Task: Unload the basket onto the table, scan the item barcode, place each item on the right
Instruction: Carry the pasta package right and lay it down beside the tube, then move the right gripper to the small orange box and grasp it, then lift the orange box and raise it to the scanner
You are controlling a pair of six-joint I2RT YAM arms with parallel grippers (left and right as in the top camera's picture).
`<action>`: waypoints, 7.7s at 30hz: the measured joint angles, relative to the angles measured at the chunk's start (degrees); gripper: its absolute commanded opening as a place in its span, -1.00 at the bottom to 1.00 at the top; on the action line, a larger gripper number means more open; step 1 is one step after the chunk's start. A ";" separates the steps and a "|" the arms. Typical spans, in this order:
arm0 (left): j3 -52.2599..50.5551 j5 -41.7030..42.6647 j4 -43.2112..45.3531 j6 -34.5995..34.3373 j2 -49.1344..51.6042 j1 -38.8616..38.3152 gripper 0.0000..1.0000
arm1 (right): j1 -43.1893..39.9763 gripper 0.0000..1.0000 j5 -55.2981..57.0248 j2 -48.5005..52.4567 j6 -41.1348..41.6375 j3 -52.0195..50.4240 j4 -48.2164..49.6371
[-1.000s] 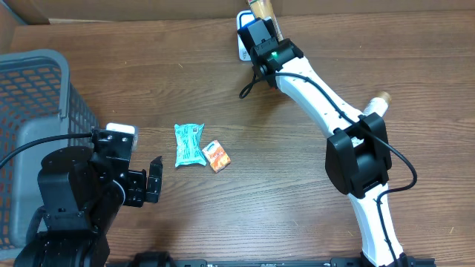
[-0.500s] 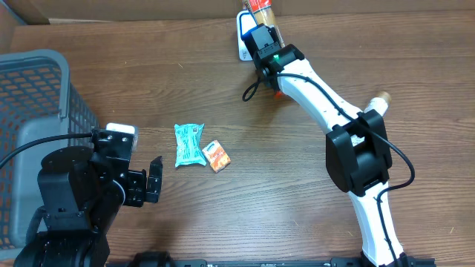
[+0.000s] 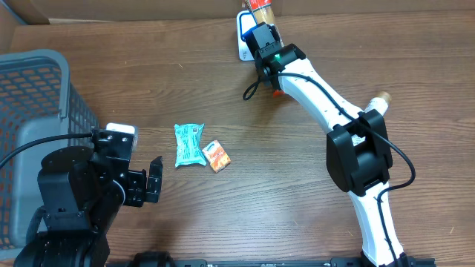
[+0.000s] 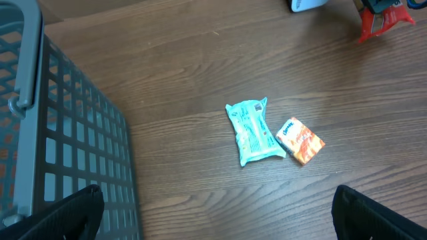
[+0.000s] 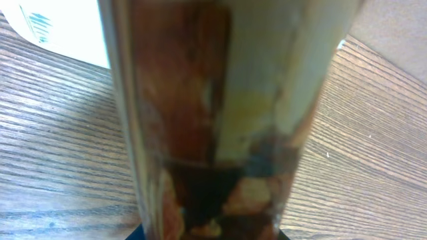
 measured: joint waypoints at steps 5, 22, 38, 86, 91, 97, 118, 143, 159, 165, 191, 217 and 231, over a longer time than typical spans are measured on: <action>0.00 0.00 0.00 0.00 0.00 0.00 0.99 | 0.02 -0.93 0.02 0.00 0.00 0.00 -2.40; 0.00 0.00 -0.02 0.00 0.00 0.00 0.99 | -0.92 -0.93 -17.09 -16.26 13.57 2.01 -28.92; 0.00 0.00 -0.04 0.00 0.00 0.00 1.00 | -20.83 -0.93 -25.73 -29.05 32.96 -11.23 -33.92; 0.00 0.00 -0.13 0.00 0.00 0.00 1.00 | -13.60 0.49 -52.96 -28.85 11.32 -19.96 -22.73; 0.00 0.00 -0.15 0.00 0.00 0.00 0.99 | -2.40 0.49 -54.45 -28.57 12.13 -25.49 -13.73; 0.00 0.00 -0.15 0.00 0.00 0.00 1.00 | 7.04 0.43 -55.06 -26.91 13.11 -32.85 -0.55; 0.00 0.00 -0.15 0.00 0.00 0.00 1.00 | 10.16 -0.05 -59.65 -12.48 13.27 -35.04 12.48; 0.00 0.00 -0.15 0.00 0.00 0.00 0.99 | 10.43 -0.42 -60.72 -11.80 17.81 -36.41 14.47; 0.00 0.00 -0.15 0.00 0.00 0.00 0.99 | 7.32 -0.93 -70.77 -11.30 20.81 -36.50 12.61; 0.00 0.00 -0.15 0.00 0.00 0.00 1.00 | -0.09 -0.93 -88.19 -11.37 15.67 -36.52 11.15; 0.00 0.00 -0.15 0.00 0.00 0.00 1.00 | -16.28 -0.93 -117.79 -34.91 16.81 -36.85 6.64; -0.02 0.00 -0.17 0.00 0.00 0.00 0.99 | -16.87 -0.93 -117.61 -41.81 39.93 -37.42 47.32; -0.02 0.00 -0.17 0.00 0.00 0.00 0.99 | -14.01 -0.92 -117.68 -35.60 69.05 -36.72 69.44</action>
